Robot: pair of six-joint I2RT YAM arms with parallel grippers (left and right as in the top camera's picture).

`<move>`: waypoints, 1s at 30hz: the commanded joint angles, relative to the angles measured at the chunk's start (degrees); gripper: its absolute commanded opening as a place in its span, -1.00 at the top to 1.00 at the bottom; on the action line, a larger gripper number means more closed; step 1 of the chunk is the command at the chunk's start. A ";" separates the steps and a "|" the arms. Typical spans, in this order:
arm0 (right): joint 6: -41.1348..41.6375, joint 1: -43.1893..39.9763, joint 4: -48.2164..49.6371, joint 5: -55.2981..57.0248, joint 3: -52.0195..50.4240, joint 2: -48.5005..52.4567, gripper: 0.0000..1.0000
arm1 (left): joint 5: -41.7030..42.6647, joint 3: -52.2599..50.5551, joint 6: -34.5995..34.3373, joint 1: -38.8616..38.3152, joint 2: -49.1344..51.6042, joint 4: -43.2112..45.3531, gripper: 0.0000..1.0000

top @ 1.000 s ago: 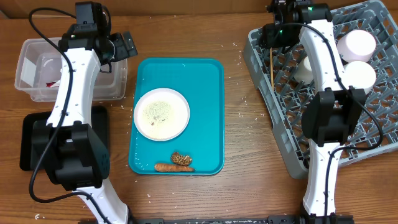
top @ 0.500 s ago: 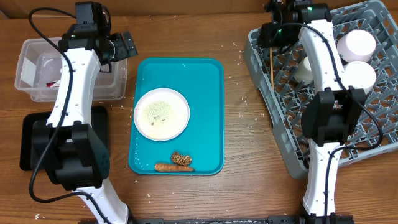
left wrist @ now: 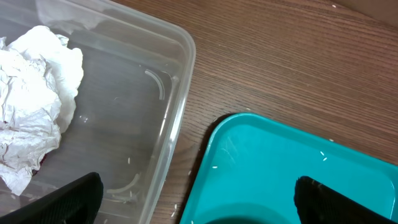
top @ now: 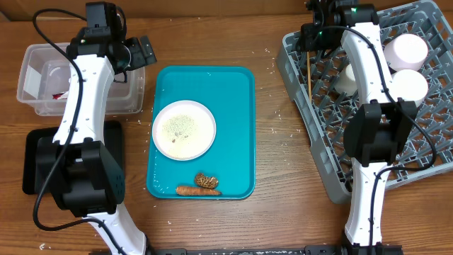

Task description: Sort waste into correct bins and load items into the dishwasher

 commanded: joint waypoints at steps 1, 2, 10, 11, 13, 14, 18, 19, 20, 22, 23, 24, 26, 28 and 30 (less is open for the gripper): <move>0.42 -0.15 -0.02 0.28 1.14 1.46 0.18 | -0.15 0.09 -0.79 -0.22 -1.29 0.04 -1.00; 0.39 -0.13 -0.24 -0.46 1.14 1.53 0.18 | -0.15 0.09 -0.79 -0.22 -1.29 0.04 -1.00; 0.42 -0.11 -0.61 -4.66 1.20 1.55 0.19 | -0.15 0.09 -0.79 -0.33 -1.29 0.04 -0.99; 0.39 -0.11 -0.70 -4.66 1.20 1.55 0.19 | -0.15 0.09 -0.79 -0.33 -1.29 0.04 -1.00; 0.42 -0.11 -0.70 -4.70 1.20 1.55 0.19 | -0.15 0.09 -0.79 -0.33 -1.29 0.07 -0.99; 0.42 -0.11 -0.74 -5.03 1.20 1.55 0.19 | -0.15 0.09 -0.79 -0.33 -1.29 0.04 -1.00; 0.39 -0.11 -1.64 -8.76 1.22 1.51 0.19 | -0.15 0.09 -0.79 -0.33 -1.29 0.04 -0.99; 0.37 -0.11 -2.05 -9.42 1.25 1.44 0.19 | -0.15 0.09 -0.79 -0.33 -1.29 0.04 -1.00; 0.39 -0.11 -2.36 -9.64 1.25 1.44 0.19 | -0.15 0.09 -0.79 -0.33 -1.29 0.04 -1.00; 0.37 -0.11 -2.93 -10.54 1.27 1.36 0.20 | -0.15 0.09 -0.79 -0.33 -1.29 0.04 -1.00; 0.37 -0.09 -3.13 -11.10 1.27 1.33 0.20 | -0.15 0.09 -0.79 -0.33 -1.29 0.04 -1.00; 0.37 -0.09 -3.30 -11.58 1.27 1.18 0.23 | -0.15 0.09 -0.79 -0.33 -1.29 0.04 -0.99; 0.39 -0.09 -3.63 -12.26 1.27 0.68 0.30 | -0.15 0.09 -0.79 -0.33 -1.29 0.04 -1.00; 0.39 -0.09 -4.26 -13.77 1.31 -0.24 0.31 | -0.15 0.09 -0.79 -0.33 -1.29 0.04 -1.00; 0.37 0.13 -4.92 -16.02 1.31 -1.62 0.30 | -0.15 0.09 -0.79 -0.33 -1.29 0.04 -1.00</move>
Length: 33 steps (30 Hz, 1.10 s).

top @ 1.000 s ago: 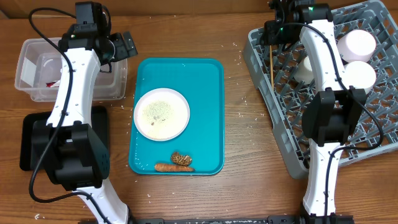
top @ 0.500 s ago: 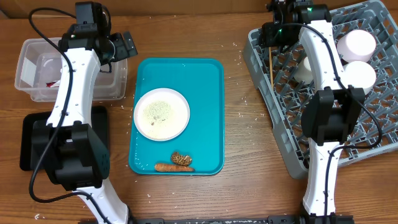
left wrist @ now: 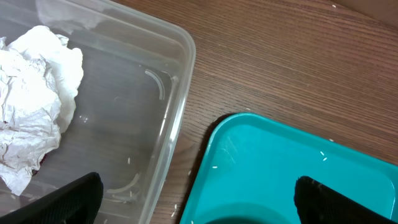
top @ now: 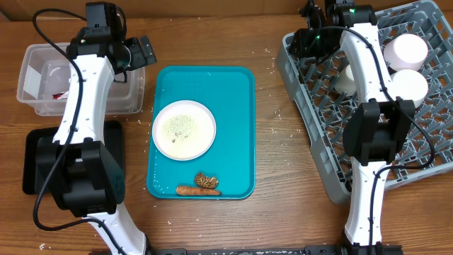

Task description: Sort waste into correct bins and load items into the dishwasher

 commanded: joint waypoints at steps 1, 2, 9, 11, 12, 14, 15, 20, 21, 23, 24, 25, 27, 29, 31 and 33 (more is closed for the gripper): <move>0.17 0.33 -0.76 -5.62 1.31 -3.08 0.29 | -0.15 0.09 -0.81 -0.33 -1.29 0.04 -1.00; 0.20 0.66 -1.29 -6.29 1.31 -3.65 0.26 | -0.15 0.09 -0.81 -0.33 -1.29 0.04 -1.00; -0.46 4.83 -2.60 9.46 0.70 -2.93 0.16 | -0.15 0.09 -0.81 -0.33 -1.29 0.04 -0.99; -0.44 5.84 -2.36 13.75 0.28 -2.51 0.17 | -0.15 0.09 -0.81 -0.33 -1.29 0.04 -1.00; -0.42 6.25 -2.16 15.21 0.22 -2.27 0.17 | -0.15 0.09 -0.81 -0.33 -1.29 0.04 -1.00; -0.37 6.69 -1.88 16.94 -0.04 -2.19 0.17 | -0.15 0.09 -0.81 -0.33 -1.29 0.04 -1.00; -0.20 6.73 -1.73 17.44 -0.07 -2.16 0.18 | -0.13 0.09 -0.81 -0.33 -1.29 0.04 -0.99; -0.13 6.49 -0.72 17.73 -0.13 -2.16 0.35 | -0.15 0.09 -0.81 -0.39 -1.29 0.07 -1.00; 0.02 6.49 -0.35 17.90 -0.20 -2.16 0.42 | -0.15 0.09 -0.81 -0.39 -1.29 0.04 -0.99; 0.55 6.49 0.94 18.84 -0.72 -2.12 0.52 | -0.15 0.09 -0.81 -0.39 -1.29 0.04 -0.99; 1.42 6.49 1.73 19.69 -1.03 -2.12 0.57 | -0.15 0.09 -0.81 -0.39 -1.29 0.04 -1.00; 1.99 6.49 2.54 20.35 -1.40 -2.08 0.64 | -0.15 0.09 -0.81 -0.39 -1.29 0.04 -1.00; 1.99 6.49 4.07 20.44 -2.45 -2.05 0.71 | -0.15 0.09 -0.81 -0.39 -1.29 0.04 -1.00; 1.99 6.51 5.49 20.46 -3.72 -2.05 0.73 | -0.15 0.09 -0.81 -0.39 -1.29 0.04 -0.99; 2.43 6.49 6.51 20.46 -4.74 -1.95 0.73 | -0.15 0.09 -0.81 -0.39 -1.29 0.04 -1.00; 2.62 6.49 7.72 20.48 -5.81 -1.95 0.72 | -0.15 0.09 -0.81 -0.39 -1.29 0.04 -1.00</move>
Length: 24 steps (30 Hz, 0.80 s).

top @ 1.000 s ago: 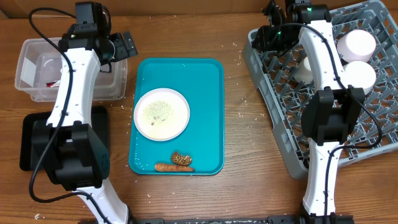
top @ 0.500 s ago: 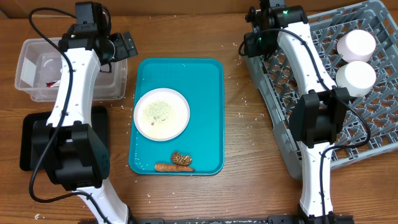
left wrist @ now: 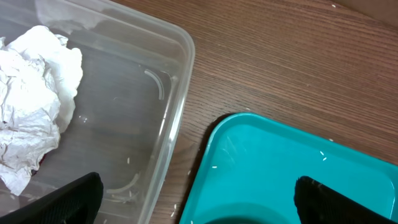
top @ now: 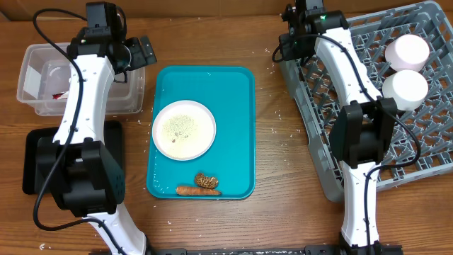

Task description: Sort waste into correct bins and load items into the dishwasher

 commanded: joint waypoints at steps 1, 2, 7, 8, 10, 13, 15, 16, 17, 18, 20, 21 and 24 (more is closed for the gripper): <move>1.07 -0.26 1.46 1.62 -2.51 -1.84 0.72 | -0.15 0.09 -0.81 -0.35 -1.29 0.09 -1.00; 1.07 -0.26 2.34 1.66 -2.91 -1.84 0.72 | -0.15 0.09 -0.81 -0.35 -1.29 0.07 -1.00; 4.55 -1.20 7.39 3.85 -3.30 -1.84 0.72 | -0.15 0.09 -0.81 -0.35 -1.29 0.07 -1.00; 6.01 -1.46 8.81 4.79 -3.30 -1.84 0.72 | -0.15 0.09 -0.81 -0.35 -1.29 0.07 -1.00; 8.48 -2.12 11.58 5.38 -3.30 -1.84 0.71 | -0.15 0.09 -0.81 -0.35 -1.29 0.07 -0.99; 10.86 -3.17 15.02 5.25 -3.30 -1.84 0.71 | -0.15 0.09 -0.81 -0.35 -1.29 0.07 -1.00; 11.82 -3.74 16.72 5.22 -3.30 -1.84 0.68 | -0.15 0.09 -0.81 -0.35 -1.29 0.07 -0.99; 11.91 -3.89 17.31 5.22 -3.30 -1.84 0.66 | -0.15 0.09 -0.81 -0.35 -1.29 0.07 -1.00; 11.98 -3.98 17.84 5.25 -3.30 -1.84 0.62 | -0.15 0.09 -0.81 -0.35 -1.29 0.07 -1.00; 12.02 -4.02 18.43 5.25 -3.30 -1.84 0.58 | -0.15 0.09 -0.81 -0.35 -1.29 0.07 -1.00; 12.13 -4.04 19.37 5.25 -3.30 -1.84 0.57 | -0.15 0.09 -0.81 -0.39 -1.29 0.07 -1.00; 12.76 -4.02 19.78 5.53 -3.30 -1.84 0.57 | -0.15 0.09 -0.81 -0.37 -1.29 0.09 -1.00; 14.58 -4.02 20.63 6.97 -3.30 -1.84 0.57 | -0.15 0.09 -0.81 -0.39 -1.29 0.07 -1.00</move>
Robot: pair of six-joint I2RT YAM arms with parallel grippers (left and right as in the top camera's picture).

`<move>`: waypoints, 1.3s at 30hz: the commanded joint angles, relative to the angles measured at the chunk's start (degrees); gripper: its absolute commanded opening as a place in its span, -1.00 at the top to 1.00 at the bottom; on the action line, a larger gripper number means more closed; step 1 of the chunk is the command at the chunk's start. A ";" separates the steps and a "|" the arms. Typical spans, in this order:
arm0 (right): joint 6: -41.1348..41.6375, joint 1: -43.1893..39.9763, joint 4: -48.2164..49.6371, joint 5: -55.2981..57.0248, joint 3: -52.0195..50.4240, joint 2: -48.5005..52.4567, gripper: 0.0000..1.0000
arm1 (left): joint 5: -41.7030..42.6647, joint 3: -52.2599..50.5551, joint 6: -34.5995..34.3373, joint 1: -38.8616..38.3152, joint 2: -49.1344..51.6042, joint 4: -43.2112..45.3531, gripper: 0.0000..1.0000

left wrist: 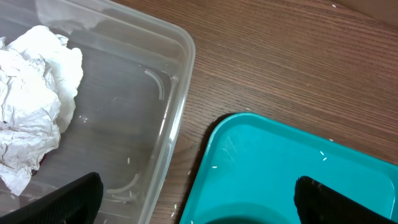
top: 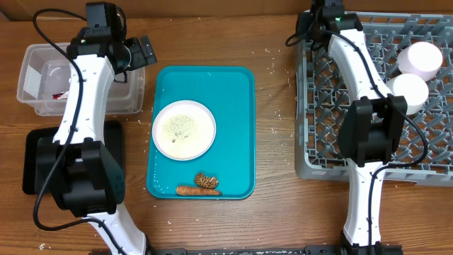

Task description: Sort waste into correct bins and load items into the dishwasher

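A teal tray point(top: 241, 106) holds a white plate point(top: 184, 129) with crumbs and some orange and brown food scraps point(top: 199, 185). My left gripper point(top: 140, 51) hangs open over the gap between the clear bin point(left wrist: 180, 93) and the tray point(left wrist: 298, 168); its dark fingertips point(left wrist: 74, 199) show at the bottom of the wrist view. My right gripper point(top: 311, 23) sits at the far left corner of the grey dish rack point(top: 425, 134), apparently shut on its rim. Two white cups point(top: 421, 58) stand in the rack.
Crumpled white paper point(left wrist: 31, 137) lies in the clear bin. A black bin point(top: 32, 166) sits at the left front, behind the left arm. Small crumbs dot the wood between the tray and the rack.
The right gripper has moved right and back, and the dish rack has turned from tilted to square with the table edge. The cups shifted right with it. The left arm has not moved.
First the right gripper was over the tilted rack's far left part, with a thin stick standing there. Then the stick was out of sight. Then the gripper was at the rack's left corner, and now the rack sits straight and farther right.
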 commanded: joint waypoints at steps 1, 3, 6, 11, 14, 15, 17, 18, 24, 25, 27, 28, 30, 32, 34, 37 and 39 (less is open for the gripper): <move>2.36 0.20 0.70 1.53 -0.04 -1.62 0.57 | -0.15 0.09 -0.79 -0.37 -1.29 0.07 -1.00; 2.32 0.22 0.44 0.61 0.00 -1.64 0.57 | -0.15 0.09 -0.79 -0.37 -1.29 0.04 -1.00; 2.14 0.37 -0.31 -3.45 0.00 -1.64 0.56 | -0.15 0.09 -0.79 -0.37 -1.29 0.04 -1.00; 2.16 0.39 -3.39 -9.94 1.25 -1.84 0.56 | -0.15 0.09 -0.79 -0.39 -1.29 0.04 -1.00; 2.67 0.37 -6.49 -10.95 2.58 -2.12 0.53 | -0.15 0.09 -0.79 -0.37 -1.29 0.04 -0.99; 2.60 0.37 -7.50 -10.91 2.78 -2.29 0.52 | -0.15 0.09 -0.79 -0.39 -1.29 0.04 -1.00; 2.58 0.37 -9.66 -10.78 2.80 -2.32 0.51 | -0.15 0.09 -0.79 -0.39 -1.29 0.04 -1.00; 2.56 0.37 -10.88 -10.67 2.80 -2.32 0.50 | -0.15 0.09 -0.79 -0.39 -1.29 0.04 -0.99; 0.85 0.37 -16.24 -10.73 2.75 -2.40 0.55 | -0.15 0.09 -0.79 -0.39 -1.29 0.04 -1.00; 0.79 0.37 -16.70 -10.75 2.75 -2.43 0.54 | -0.15 0.09 -0.79 -0.39 -1.29 0.04 -1.00; 0.79 0.48 -17.62 -11.21 2.80 -2.75 0.54 | -0.15 0.09 -0.79 -0.39 -1.29 0.04 -1.00; 0.76 0.59 -18.23 -12.09 2.80 -3.15 0.54 | -0.15 0.09 -0.79 -0.39 -1.29 0.04 -0.99; 0.57 0.87 -19.23 -14.43 2.80 -4.00 0.53 | -0.15 0.09 -0.79 -0.39 -1.29 0.07 -1.00; 0.59 1.33 -20.79 -17.07 2.80 -5.33 0.52 | -0.15 0.09 -0.79 -0.39 -1.29 0.04 -1.00; 0.61 1.86 -22.82 -17.59 2.80 -6.88 0.50 | -0.15 0.09 -0.79 -0.39 -1.29 0.04 -0.99; 0.68 2.64 -27.04 -17.25 2.80 -9.31 0.44 | -0.15 0.09 -0.79 -0.39 -1.29 0.04 -1.00; 1.62 3.10 -30.21 -14.62 2.80 -10.47 0.38 | -0.15 0.09 -0.79 -0.37 -1.29 0.07 -1.00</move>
